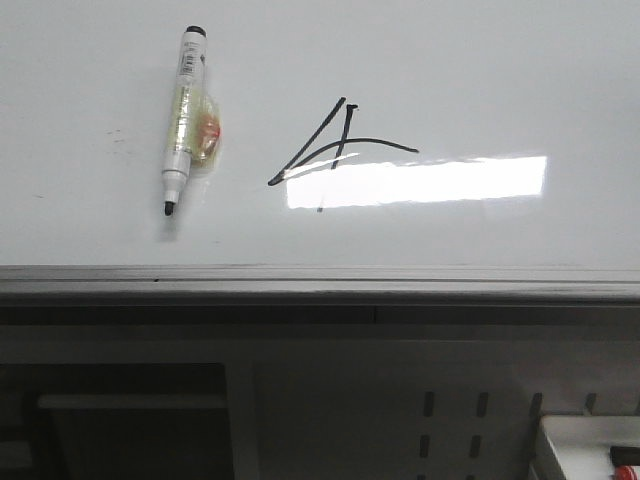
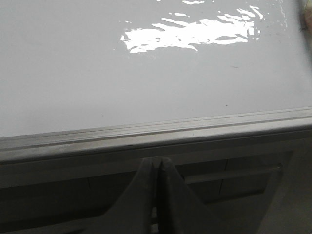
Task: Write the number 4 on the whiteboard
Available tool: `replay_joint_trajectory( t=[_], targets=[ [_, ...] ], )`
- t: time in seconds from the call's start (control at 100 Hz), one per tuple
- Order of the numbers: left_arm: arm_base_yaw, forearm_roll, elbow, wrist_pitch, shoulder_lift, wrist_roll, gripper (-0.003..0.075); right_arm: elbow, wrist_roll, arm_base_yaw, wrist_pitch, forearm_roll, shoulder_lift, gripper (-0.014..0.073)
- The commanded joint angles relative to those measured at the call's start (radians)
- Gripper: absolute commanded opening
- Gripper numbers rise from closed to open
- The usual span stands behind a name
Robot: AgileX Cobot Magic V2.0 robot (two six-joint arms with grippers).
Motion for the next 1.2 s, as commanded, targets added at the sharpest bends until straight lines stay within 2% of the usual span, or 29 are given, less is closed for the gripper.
replay_joint_trajectory(
  t=[0.0,0.59,0.67,0.79,0.88,0.98,1.12,1.19],
  targets=[
    [0.002,0.0,0.034,-0.048,-0.027,-0.011,-0.002,-0.02,0.001,-0.007,-0.072,-0.017,-0.008,-0.0045],
    [0.002,0.0,0.034,-0.048,-0.027,-0.011,-0.002,-0.018,0.001,-0.007,-0.069,-0.017,-0.008,-0.0045],
    [0.002,0.0,0.034,-0.048,-0.026,-0.011,-0.002,-0.008,0.001,-0.008,-0.014,-0.06,-0.008,-0.0045],
    [0.002,0.0,0.034,-0.048,-0.026,-0.011,-0.002,0.037,0.001,-0.038,-0.021,-0.12,0.0,-0.0045],
    [0.002,0.0,0.034,-0.048,-0.026,-0.011,-0.002,0.086,0.001,-0.109,-0.076,-0.098,0.035,-0.0045],
    [0.002,0.0,0.034,-0.048,-0.026,-0.011,-0.002,0.149,0.003,-0.24,-0.224,-0.004,0.093,-0.0045],
    [0.002,0.0,0.034,-0.048,-0.026,-0.011,-0.002,0.261,0.003,-0.503,-0.489,0.182,0.182,-0.0045],
    [0.002,0.0,0.034,-0.048,-0.026,-0.011,-0.002,0.322,0.003,-0.633,-0.558,0.254,0.211,-0.0045]
  ],
)
